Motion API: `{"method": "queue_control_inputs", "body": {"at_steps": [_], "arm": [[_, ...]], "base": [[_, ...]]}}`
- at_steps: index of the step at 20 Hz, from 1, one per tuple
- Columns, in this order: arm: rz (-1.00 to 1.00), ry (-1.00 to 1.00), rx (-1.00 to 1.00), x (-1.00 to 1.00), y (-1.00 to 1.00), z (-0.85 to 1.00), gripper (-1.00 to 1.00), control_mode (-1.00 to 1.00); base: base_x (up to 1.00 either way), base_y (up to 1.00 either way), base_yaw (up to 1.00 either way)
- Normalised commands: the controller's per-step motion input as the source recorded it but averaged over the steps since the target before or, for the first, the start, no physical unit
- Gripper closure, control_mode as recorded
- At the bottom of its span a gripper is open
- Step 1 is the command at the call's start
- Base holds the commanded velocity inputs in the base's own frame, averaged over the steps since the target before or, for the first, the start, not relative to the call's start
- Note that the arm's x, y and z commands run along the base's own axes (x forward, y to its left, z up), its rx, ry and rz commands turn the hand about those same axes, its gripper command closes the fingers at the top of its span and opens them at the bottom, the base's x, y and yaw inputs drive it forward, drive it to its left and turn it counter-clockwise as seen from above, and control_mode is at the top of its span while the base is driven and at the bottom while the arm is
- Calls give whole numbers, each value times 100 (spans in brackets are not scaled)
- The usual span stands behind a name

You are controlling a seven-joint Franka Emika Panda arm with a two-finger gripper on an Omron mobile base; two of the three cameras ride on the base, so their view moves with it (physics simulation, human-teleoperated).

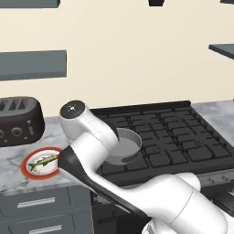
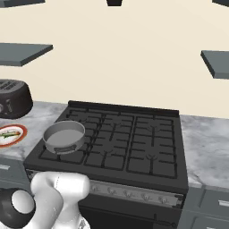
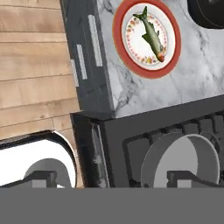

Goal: Retrieve the frozen meat and place it in the pot on a burner. Then turn the burner on.

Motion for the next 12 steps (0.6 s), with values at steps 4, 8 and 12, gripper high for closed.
{"method": "queue_control_inputs", "body": {"at_steps": [4,8,12], "arm": [[39,16,0,10,29,-20,-100,-100],[32,27,1,6,27,-14,-100,-100],[19,23,-5,34,14,-19,-100,-100]], "base": [[0,0,0],[0,0,0],[0,0,0]]}}
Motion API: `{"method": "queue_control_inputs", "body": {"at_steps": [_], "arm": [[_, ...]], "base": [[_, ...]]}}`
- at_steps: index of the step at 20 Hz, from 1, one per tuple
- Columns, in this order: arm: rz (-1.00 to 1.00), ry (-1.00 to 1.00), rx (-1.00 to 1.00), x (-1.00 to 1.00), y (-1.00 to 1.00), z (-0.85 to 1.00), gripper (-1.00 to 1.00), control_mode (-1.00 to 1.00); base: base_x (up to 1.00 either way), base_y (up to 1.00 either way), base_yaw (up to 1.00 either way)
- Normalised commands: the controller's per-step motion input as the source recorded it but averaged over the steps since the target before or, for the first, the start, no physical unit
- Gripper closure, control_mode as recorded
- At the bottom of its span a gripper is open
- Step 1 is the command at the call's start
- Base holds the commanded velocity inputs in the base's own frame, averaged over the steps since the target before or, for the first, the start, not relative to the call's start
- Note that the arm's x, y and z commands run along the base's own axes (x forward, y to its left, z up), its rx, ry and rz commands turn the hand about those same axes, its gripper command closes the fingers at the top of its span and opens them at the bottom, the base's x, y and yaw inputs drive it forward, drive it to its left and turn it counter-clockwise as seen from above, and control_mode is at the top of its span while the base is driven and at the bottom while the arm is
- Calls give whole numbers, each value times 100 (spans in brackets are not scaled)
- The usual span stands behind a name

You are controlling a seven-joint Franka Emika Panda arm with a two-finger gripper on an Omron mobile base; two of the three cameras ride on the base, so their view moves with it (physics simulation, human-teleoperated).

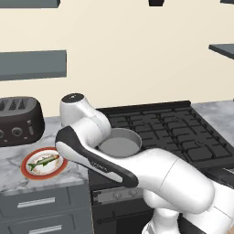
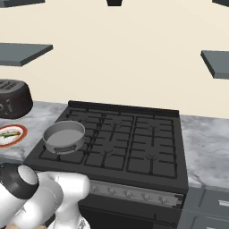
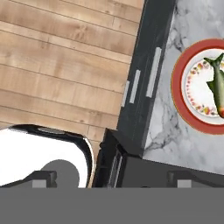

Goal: Retrieve the frozen meat and place it in the pot on a burner. Then turn the burner on.

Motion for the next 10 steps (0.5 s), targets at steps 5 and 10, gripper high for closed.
{"method": "queue_control_inputs", "body": {"at_steps": [5,10], "arm": [[6,-2,-6,27,0,-13,-100,-100],[0,6,-3,42,4,-28,-100,-100]], "base": [[0,0,0],[0,0,0]]}}
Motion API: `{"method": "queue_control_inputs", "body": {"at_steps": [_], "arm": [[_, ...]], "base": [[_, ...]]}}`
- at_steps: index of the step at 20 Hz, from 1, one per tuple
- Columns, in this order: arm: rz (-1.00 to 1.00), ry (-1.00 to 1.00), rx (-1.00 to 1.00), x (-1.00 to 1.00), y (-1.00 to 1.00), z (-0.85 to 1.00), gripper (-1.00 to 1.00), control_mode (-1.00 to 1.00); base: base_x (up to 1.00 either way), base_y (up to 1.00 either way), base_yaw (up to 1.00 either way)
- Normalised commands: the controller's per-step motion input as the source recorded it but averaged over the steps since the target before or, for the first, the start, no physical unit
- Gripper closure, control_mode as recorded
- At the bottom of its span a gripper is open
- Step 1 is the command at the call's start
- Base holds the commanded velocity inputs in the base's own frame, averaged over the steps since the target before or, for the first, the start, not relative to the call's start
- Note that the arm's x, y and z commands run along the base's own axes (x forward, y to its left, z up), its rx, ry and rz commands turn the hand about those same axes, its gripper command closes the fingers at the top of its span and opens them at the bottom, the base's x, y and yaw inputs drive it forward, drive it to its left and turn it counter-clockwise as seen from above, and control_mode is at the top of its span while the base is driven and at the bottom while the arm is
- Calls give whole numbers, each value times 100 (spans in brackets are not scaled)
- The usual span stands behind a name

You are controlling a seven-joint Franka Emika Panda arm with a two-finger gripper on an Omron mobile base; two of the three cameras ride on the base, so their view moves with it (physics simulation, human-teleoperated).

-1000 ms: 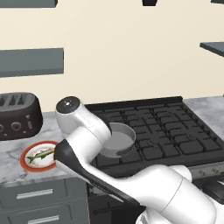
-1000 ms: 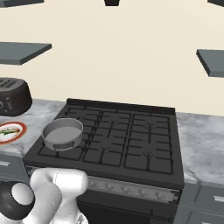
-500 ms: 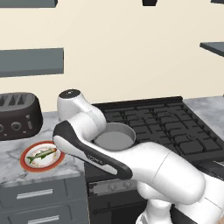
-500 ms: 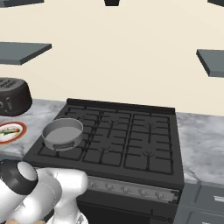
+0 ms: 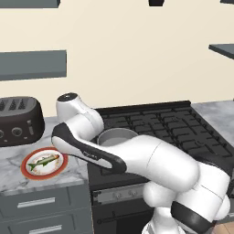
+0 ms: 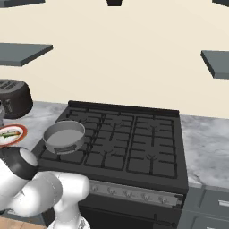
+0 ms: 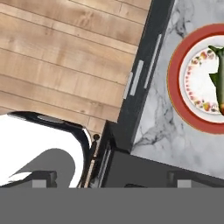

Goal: Retrieve the frozen meat and place it in the pot on a burner. Then turn the burner on.

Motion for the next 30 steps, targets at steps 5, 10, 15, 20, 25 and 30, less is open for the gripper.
{"method": "queue_control_inputs", "body": {"at_steps": [5,10,15,20,25,30], "arm": [[0,20,0,51,11,-15,-100,-100],[0,7,-7,35,28,-2,-100,-100],[0,0,-6,31,34,-23,-100,-100],[0,0,-4,35,36,-29,-100,-100],[0,0,-2,37,39,-3,-100,-100],[0,0,-3,44,31,-12,-100,-100]], "base": [[0,0,0],[0,0,0],[0,0,0],[0,0,0],[0,0,0],[0,0,0]]}}
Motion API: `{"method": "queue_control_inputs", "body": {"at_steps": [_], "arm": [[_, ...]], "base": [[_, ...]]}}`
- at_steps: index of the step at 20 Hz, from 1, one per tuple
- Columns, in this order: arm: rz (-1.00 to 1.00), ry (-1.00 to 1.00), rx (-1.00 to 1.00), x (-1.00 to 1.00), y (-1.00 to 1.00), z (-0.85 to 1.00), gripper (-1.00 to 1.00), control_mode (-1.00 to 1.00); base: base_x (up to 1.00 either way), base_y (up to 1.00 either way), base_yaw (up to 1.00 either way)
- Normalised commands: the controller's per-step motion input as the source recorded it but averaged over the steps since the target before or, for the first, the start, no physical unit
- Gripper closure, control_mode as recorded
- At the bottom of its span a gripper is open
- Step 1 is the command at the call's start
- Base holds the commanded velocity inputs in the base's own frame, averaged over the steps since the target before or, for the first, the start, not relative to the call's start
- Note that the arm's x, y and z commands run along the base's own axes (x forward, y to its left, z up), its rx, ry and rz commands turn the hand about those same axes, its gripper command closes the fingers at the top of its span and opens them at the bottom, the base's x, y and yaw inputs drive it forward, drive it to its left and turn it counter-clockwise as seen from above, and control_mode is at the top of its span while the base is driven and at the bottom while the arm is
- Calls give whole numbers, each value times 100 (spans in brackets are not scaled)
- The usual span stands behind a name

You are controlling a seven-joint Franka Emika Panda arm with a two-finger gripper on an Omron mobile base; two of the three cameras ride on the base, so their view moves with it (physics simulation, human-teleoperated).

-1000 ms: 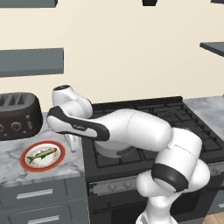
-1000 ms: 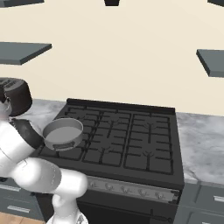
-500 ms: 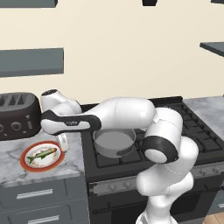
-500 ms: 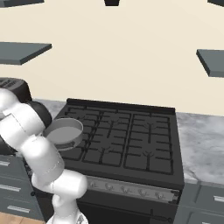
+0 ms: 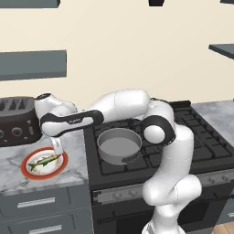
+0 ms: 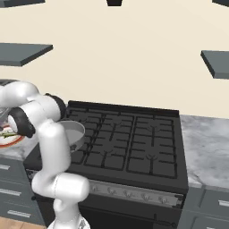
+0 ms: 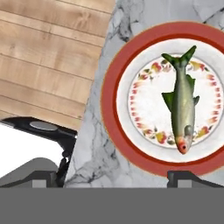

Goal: Retrieve the frozen meat and place it in the pot on a burner. Then turn the burner on.

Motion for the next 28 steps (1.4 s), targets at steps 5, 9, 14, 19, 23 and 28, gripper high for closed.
{"method": "queue_control_inputs", "body": {"at_steps": [5,9,14,19,23,28], "arm": [[0,0,-7,45,35,-27,-100,-100],[0,0,-4,39,18,-25,-100,-100],[-1,0,0,39,0,-31,-100,-100],[0,0,0,26,0,-33,-100,-100],[0,0,0,12,6,-29,-100,-100],[0,0,2,0,7,-23,-100,-100]], "base": [[0,0,0],[0,0,0],[0,0,0],[0,0,0],[0,0,0],[0,0,0]]}}
